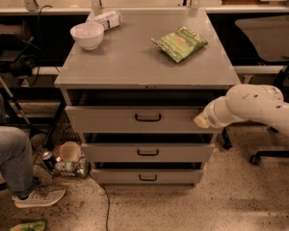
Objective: Close top drawer
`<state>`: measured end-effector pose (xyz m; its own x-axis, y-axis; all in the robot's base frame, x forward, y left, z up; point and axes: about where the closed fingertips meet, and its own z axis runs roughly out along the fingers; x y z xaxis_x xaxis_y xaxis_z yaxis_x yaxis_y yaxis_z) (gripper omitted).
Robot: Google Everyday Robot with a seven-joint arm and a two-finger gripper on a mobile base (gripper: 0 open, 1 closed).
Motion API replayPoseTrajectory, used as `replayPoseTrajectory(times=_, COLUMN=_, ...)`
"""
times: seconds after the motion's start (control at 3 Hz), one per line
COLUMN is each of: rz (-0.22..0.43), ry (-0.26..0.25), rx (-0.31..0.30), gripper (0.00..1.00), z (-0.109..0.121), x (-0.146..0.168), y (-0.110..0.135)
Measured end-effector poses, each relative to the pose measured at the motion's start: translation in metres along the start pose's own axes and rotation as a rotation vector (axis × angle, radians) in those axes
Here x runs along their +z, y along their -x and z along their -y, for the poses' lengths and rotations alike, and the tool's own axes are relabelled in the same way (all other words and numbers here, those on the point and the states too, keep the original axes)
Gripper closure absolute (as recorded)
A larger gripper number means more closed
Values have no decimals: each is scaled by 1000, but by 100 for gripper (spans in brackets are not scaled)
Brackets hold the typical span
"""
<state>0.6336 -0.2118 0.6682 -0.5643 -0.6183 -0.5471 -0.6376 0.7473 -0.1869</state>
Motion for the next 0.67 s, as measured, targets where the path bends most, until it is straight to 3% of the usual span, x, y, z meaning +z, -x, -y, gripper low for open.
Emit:
replayPoseTrajectory(times=0.33, rz=-9, ry=2, rx=58, gripper=100, z=-6, x=-21, y=-32)
replayPoseTrajectory(times=0.67, rz=-39, ry=50, rx=111, gripper=100, z=-20, x=-39, y=-70)
